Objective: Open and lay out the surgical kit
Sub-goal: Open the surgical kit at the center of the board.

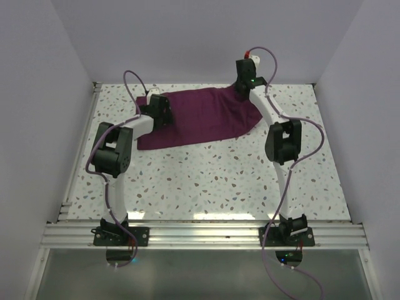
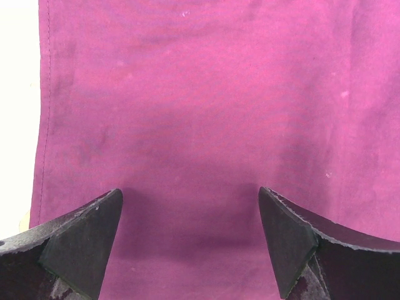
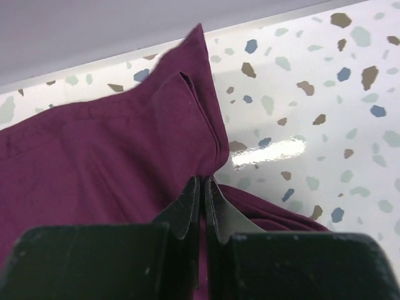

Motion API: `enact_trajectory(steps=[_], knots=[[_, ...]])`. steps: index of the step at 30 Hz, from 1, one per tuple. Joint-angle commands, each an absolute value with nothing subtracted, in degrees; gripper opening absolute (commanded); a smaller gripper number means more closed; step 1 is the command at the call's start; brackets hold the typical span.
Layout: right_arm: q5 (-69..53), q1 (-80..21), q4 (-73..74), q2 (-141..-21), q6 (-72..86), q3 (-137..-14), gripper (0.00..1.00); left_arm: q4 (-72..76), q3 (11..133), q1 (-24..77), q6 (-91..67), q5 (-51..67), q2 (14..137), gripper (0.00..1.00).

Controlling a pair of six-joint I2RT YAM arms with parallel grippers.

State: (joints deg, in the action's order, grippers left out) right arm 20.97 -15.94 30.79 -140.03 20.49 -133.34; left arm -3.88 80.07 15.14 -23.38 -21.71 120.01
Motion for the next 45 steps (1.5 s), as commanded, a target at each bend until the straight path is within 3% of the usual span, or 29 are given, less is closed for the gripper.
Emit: enact_trajectory(steps=[1, 10, 13, 17, 27, 29, 30, 32, 36, 39, 40, 45], knots=[[27.9, -16.2, 31.5, -135.5, 20.4, -133.9, 0.0, -1.6, 79.1, 15.6, -23.5, -21.7, 116.0, 0.94], [38.1, -15.1, 36.2, -133.9, 21.7, -131.7, 0.0, -1.9, 77.7, 16.0, -23.8, -21.3, 113.5, 0.94], [34.0, -13.6, 39.7, -135.3, 24.0, -133.2, 0.0, -1.9, 77.3, 16.3, -23.8, -20.8, 112.9, 0.93], [27.7, -14.0, 34.5, -133.8, 24.0, -125.8, 0.0, -2.5, 77.4, 16.6, -23.9, -20.7, 112.8, 0.94], [25.0, -14.0, 38.4, -141.3, 24.3, -130.5, 0.06, -3.3, 77.0, 17.6, -23.7, -21.4, 112.4, 0.93], [25.0, -13.8, 38.1, -142.1, 24.2, -131.0, 0.1, -3.3, 77.0, 17.6, -23.6, -21.4, 112.5, 0.93], [25.2, -13.6, 38.1, -142.5, 24.0, -131.5, 0.27, -3.3, 77.0, 17.7, -23.6, -21.5, 112.8, 0.93], [25.3, -13.2, 38.8, -144.0, 23.9, -133.6, 0.33, -3.4, 77.3, 17.7, -23.6, -21.6, 113.0, 0.93], [25.5, -12.5, 38.6, -144.8, 24.0, -134.8, 0.25, -3.9, 78.2, 17.9, -23.4, -22.0, 114.2, 0.93], [26.1, -12.0, 37.9, -144.9, 23.9, -135.0, 0.12, -4.0, 79.1, 18.0, -23.3, -22.1, 115.0, 0.93], [27.1, -12.0, 37.5, -144.8, 24.2, -135.0, 0.02, -4.1, 79.2, 18.0, -23.2, -22.1, 115.1, 0.93], [26.3, -12.5, 29.7, -138.5, 23.6, -128.1, 0.0, -4.0, 79.9, 18.2, -23.2, -22.5, 116.5, 0.93]])
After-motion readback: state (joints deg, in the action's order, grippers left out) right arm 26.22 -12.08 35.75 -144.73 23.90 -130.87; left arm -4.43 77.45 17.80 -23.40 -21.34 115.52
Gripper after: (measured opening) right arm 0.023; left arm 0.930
